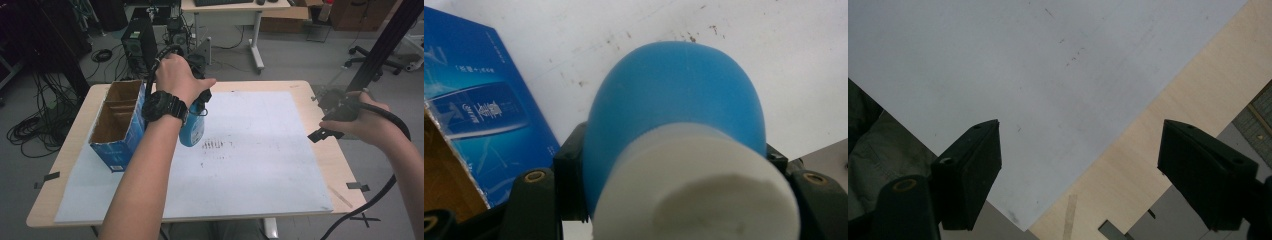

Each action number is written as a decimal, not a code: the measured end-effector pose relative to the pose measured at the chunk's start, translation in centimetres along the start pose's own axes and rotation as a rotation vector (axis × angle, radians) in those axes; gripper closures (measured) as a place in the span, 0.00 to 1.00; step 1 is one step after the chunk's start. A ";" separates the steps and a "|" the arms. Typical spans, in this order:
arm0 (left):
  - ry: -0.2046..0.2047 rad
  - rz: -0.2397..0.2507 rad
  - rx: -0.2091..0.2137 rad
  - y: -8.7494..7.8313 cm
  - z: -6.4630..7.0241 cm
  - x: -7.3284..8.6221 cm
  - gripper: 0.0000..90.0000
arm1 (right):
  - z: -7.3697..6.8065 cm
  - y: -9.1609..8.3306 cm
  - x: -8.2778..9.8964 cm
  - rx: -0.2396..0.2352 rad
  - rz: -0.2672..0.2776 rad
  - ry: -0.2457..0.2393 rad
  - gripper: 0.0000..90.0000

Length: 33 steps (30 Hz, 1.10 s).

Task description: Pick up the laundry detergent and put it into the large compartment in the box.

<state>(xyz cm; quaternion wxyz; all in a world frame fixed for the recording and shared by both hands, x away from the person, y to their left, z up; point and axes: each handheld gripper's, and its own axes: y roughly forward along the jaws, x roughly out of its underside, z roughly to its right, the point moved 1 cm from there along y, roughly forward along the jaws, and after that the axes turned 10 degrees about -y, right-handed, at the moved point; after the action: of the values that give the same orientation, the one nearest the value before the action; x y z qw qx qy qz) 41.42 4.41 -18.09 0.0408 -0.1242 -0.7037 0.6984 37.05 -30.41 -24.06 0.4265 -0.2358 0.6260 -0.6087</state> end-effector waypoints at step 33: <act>-0.098 0.036 0.014 -2.4 -2.9 -0.3 0.42 | 0.6 -0.5 0.3 0.003 0.000 0.013 0.20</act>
<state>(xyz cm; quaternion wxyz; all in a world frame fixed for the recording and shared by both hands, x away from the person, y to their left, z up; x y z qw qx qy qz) 42.10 7.16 -15.56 -0.0054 -0.1024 -0.6976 0.7092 37.24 -31.09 -23.55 0.4227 -0.2314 0.6278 -0.6113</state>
